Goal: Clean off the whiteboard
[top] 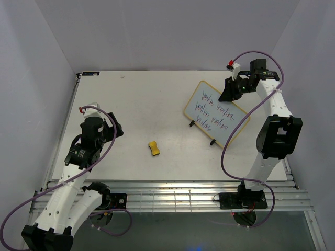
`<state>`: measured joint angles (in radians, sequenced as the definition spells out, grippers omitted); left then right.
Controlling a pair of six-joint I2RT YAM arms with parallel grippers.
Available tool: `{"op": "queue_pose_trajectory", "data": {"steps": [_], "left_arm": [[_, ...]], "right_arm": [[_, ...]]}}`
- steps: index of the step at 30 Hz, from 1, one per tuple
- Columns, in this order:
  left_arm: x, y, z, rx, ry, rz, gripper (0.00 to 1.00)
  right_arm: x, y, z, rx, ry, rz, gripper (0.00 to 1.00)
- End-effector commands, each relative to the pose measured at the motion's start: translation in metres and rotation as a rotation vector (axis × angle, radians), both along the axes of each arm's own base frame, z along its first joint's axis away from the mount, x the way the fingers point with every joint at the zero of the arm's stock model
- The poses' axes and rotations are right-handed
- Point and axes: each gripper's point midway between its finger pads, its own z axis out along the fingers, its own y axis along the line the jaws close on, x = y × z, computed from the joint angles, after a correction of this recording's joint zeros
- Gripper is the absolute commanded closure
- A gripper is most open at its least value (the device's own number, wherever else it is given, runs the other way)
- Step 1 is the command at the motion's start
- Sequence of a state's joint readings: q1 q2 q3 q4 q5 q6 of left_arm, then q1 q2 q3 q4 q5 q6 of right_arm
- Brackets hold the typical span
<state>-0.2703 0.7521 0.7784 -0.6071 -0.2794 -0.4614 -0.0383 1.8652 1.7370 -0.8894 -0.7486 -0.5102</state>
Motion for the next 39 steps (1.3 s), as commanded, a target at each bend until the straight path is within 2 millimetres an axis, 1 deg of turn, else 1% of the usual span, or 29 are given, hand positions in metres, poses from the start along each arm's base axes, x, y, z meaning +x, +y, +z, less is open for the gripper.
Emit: {"op": "queue_pose_trajectory", "data": {"steps": [1, 3, 7, 9, 10, 11, 20, 23, 26, 28, 31, 37, 38, 39], "left_arm": [[-0.002, 0.005, 0.006, -0.003, -0.021, 0.022, 0.02], [-0.001, 0.004, 0.006, -0.003, -0.023, 0.022, 0.02], [-0.002, 0.004, 0.007, -0.006, -0.024, 0.022, 0.02], [-0.002, 0.004, 0.007, -0.006, -0.024, 0.022, 0.02], [-0.002, 0.004, 0.007, -0.006, -0.024, 0.022, 0.02], [-0.002, 0.004, 0.007, -0.006, -0.026, 0.022, 0.02], [-0.003, 0.006, 0.010, -0.008, -0.039, 0.031, 0.02], [-0.004, 0.007, 0.010, -0.008, -0.039, 0.033, 0.02], [-0.004, 0.007, 0.010, -0.008, -0.040, 0.038, 0.02], [-0.003, 0.008, 0.009, -0.007, -0.037, 0.041, 0.02], [-0.003, 0.008, 0.010, -0.008, -0.038, 0.046, 0.02], [-0.004, 0.009, 0.011, -0.010, -0.043, 0.050, 0.02], [-0.004, 0.009, 0.011, -0.012, -0.043, 0.050, 0.02], [-0.004, 0.009, 0.011, -0.013, -0.043, 0.051, 0.02]], "right_arm": [[-0.008, 0.011, 0.002, 0.036, 0.034, 0.017, 0.71], [-0.010, 0.009, 0.000, 0.023, 0.041, 0.010, 0.75], [-0.010, 0.009, -0.001, 0.017, 0.043, 0.004, 0.88], [-0.011, 0.010, 0.001, 0.018, 0.045, 0.001, 0.88], [-0.010, 0.010, 0.005, 0.019, 0.037, 0.000, 0.92], [-0.010, 0.010, 0.007, 0.021, 0.040, -0.004, 0.92], [-0.007, 0.016, 0.056, 0.078, -0.023, -0.047, 0.92], [-0.010, 0.018, 0.076, 0.095, -0.051, -0.065, 0.92], [-0.012, 0.018, 0.090, 0.100, -0.083, -0.086, 0.92], [-0.012, 0.016, 0.093, 0.091, -0.090, -0.106, 0.92], [-0.014, 0.016, 0.102, 0.101, -0.098, -0.123, 0.92], [-0.019, 0.025, 0.130, 0.179, -0.122, -0.130, 0.92], [-0.024, 0.030, 0.138, 0.209, -0.131, -0.113, 0.92], [-0.022, 0.032, 0.146, 0.238, -0.145, -0.122, 0.92]]}}
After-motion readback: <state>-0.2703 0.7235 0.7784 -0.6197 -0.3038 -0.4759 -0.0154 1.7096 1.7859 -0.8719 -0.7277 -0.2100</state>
